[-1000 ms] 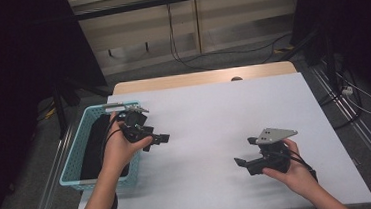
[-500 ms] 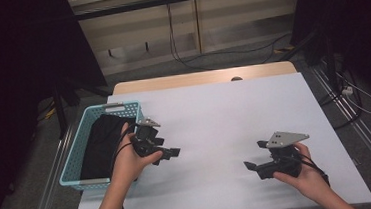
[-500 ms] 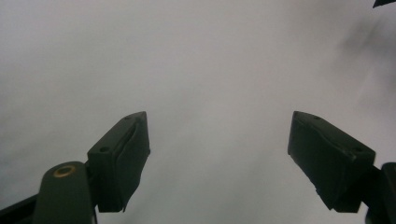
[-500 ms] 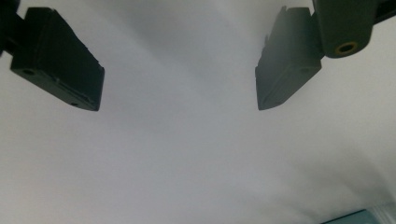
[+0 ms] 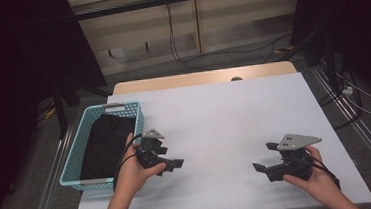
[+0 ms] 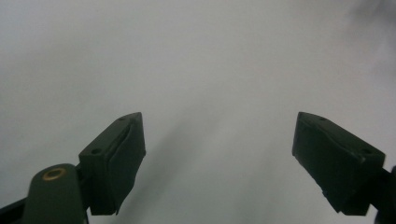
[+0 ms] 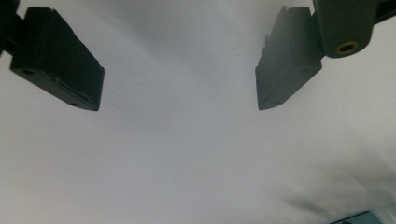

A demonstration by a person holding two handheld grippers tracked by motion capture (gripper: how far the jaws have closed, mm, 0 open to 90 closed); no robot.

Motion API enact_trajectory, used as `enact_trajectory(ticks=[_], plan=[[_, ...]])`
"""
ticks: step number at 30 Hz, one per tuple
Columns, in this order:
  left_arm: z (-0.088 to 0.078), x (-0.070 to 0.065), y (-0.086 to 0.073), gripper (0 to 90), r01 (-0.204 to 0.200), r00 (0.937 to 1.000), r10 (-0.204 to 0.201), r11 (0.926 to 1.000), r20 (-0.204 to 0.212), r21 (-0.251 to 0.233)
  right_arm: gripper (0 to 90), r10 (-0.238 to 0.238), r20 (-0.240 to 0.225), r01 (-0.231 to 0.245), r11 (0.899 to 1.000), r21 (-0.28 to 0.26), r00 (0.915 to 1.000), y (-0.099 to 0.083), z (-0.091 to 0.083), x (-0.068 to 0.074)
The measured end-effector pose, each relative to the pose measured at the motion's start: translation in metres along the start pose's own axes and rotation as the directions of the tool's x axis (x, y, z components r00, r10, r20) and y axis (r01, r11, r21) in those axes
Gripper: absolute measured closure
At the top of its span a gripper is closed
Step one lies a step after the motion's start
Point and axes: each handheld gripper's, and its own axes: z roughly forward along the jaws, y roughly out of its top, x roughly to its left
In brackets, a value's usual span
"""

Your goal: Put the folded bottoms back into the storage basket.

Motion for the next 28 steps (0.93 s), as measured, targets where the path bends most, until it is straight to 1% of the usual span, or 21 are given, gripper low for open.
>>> enact_trajectory(ticks=[1, 3, 5, 7, 10, 12, 14, 17, 19, 28], plan=[[0.0, 0.001, -0.003, 17.1, 0.003, 1.0, -0.003, 1.0, -0.001, -0.006, 15.2, -0.001, -0.002, 0.001, 1.0, -0.001, 1.0, -0.001, -0.001, -0.001], [0.0, 0.002, -0.006, 16.4, 0.002, 1.0, -0.002, 1.0, -0.002, -0.003, 15.1, 0.001, 0.002, -0.001, 1.0, -0.003, 1.0, -0.002, -0.002, -0.001], [0.0, 0.002, -0.01, 16.3, 0.009, 1.0, -0.009, 0.9999, 0.0, -0.006, 15.2, 0.002, 0.003, -0.002, 1.0, -0.003, 1.0, -0.004, -0.003, -0.001], [0.0, 0.002, -0.013, 16.2, 0.007, 1.0, -0.007, 0.9999, -0.001, -0.013, 15.0, -0.002, 0.001, 0.002, 1.0, 0.003, 1.0, -0.005, -0.002, 0.0], [0.001, 0.003, -0.015, 16.0, 0.014, 0.9998, -0.014, 0.9997, 0.012, -0.021, 14.7, -0.006, 0.003, 0.006, 1.0, 0.009, 1.0, -0.007, -0.003, 0.0], [0.001, 0.003, -0.017, 15.7, 0.008, 0.9999, -0.008, 0.9998, 0.008, -0.017, 14.7, -0.002, 0.005, 0.002, 1.0, 0.006, 1.0, -0.008, -0.003, 0.0], [0.002, 0.002, -0.02, 15.7, 0.008, 0.9999, -0.008, 0.9998, 0.014, -0.016, 14.7, -0.003, 0.005, 0.003, 1.0, 0.008, 1.0, -0.008, -0.003, 0.0], [0.001, 0.002, -0.022, 15.5, -0.006, 1.0, 0.006, 0.9998, 0.006, -0.017, 14.6, -0.005, 0.004, 0.005, 1.0, 0.012, 1.0, -0.01, -0.003, 0.0], [0.0, 0.001, -0.024, 15.3, -0.004, 0.9999, 0.004, 0.9997, 0.012, -0.023, 14.6, -0.006, 0.009, 0.006, 1.0, 0.014, 0.9999, -0.011, -0.003, 0.0], [0.001, 0.002, -0.028, 13.9, -0.01, 0.9999, 0.01, 0.9998, 0.013, -0.017, 14.4, -0.001, 0.017, 0.001, 1.0, 0.008, 0.9999, -0.011, -0.003, -0.003]])
